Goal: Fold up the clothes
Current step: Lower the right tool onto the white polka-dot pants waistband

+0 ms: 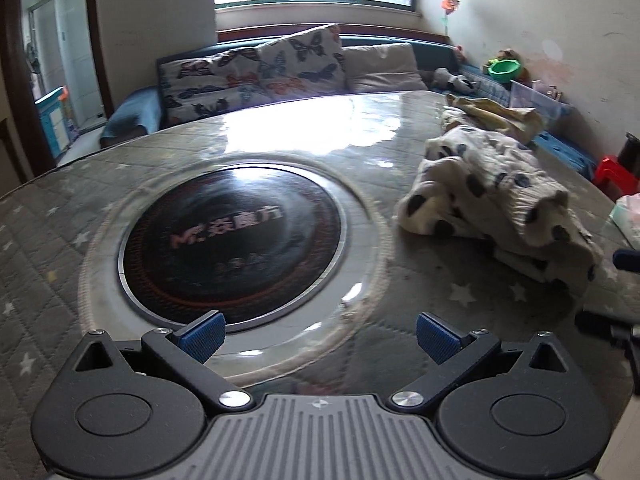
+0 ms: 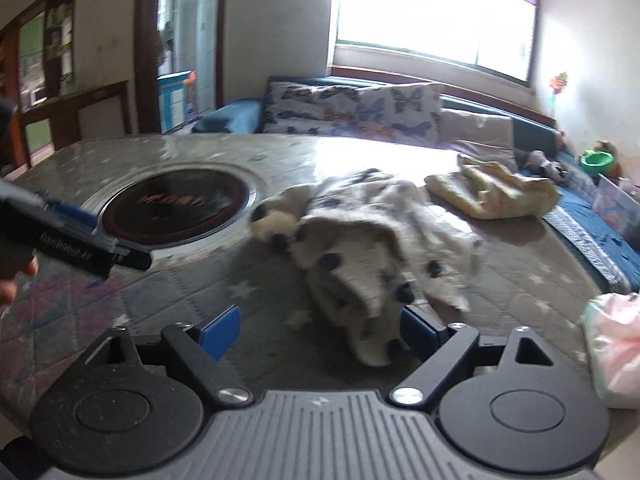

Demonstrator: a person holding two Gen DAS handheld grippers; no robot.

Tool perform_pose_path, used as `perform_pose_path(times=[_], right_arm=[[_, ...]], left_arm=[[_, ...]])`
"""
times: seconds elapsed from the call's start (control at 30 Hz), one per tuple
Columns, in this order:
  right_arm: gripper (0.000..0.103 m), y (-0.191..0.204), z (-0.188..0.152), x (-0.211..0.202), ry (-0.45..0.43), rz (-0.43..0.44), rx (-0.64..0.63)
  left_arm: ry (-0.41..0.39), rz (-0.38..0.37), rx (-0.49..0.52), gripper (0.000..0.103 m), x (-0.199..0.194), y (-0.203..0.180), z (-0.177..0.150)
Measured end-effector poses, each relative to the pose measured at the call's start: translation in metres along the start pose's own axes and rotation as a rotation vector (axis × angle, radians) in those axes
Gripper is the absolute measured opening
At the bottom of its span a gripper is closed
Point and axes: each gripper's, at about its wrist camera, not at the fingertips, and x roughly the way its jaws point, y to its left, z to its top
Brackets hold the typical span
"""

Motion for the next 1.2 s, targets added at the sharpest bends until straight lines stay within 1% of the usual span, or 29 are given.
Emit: perform_pose_path(times=[0.1, 0.23, 0.37, 0.53, 0.63, 0.8, 0.93, 0.97, 1.0, 1.1, 1.2], right_arm=[[0.079, -0.016, 0.004, -0.003, -0.018, -0.037, 0.024], [0.074, -0.036, 0.011, 0.000, -0.024, -0.072, 0.061], [0.065, -0.049, 0.018, 0.004, -0.031, -0.085, 0.080], [0.057, -0.051, 0.024, 0.018, -0.015, -0.086, 0.056], [0.048, -0.051, 0.028, 0.027, -0.003, -0.085, 0.046], [0.041, -0.053, 0.038, 0.045, 0.004, -0.081, 0.037], [0.028, -0.053, 0.046, 0.058, 0.008, -0.067, 0.031], [0.019, -0.053, 0.048, 0.059, 0.005, -0.069, 0.032], [0.013, -0.054, 0.049, 0.061, 0.001, -0.072, 0.033], [0.007, -0.059, 0.054, 0.060, -0.020, -0.071, 0.062], [0.005, -0.066, 0.062, 0.051, -0.053, -0.090, 0.075]], left_arm=[[0.010, -0.016, 0.018, 0.103, 0.003, -0.009, 0.000], [0.017, -0.032, 0.048, 0.103, 0.005, -0.018, 0.000], [0.027, -0.057, 0.062, 0.103, 0.008, -0.025, 0.001], [0.035, -0.083, 0.073, 0.103, 0.009, -0.033, 0.004], [0.040, -0.103, 0.083, 0.103, 0.009, -0.038, 0.006], [0.050, -0.130, 0.101, 0.103, 0.011, -0.049, 0.007], [0.062, -0.156, 0.108, 0.103, 0.012, -0.058, 0.007], [0.064, -0.163, 0.113, 0.103, 0.012, -0.060, 0.006], [0.065, -0.171, 0.118, 0.103, 0.012, -0.062, 0.005], [0.071, -0.194, 0.131, 0.103, 0.012, -0.068, 0.003], [0.076, -0.235, 0.140, 0.103, 0.012, -0.077, 0.002]])
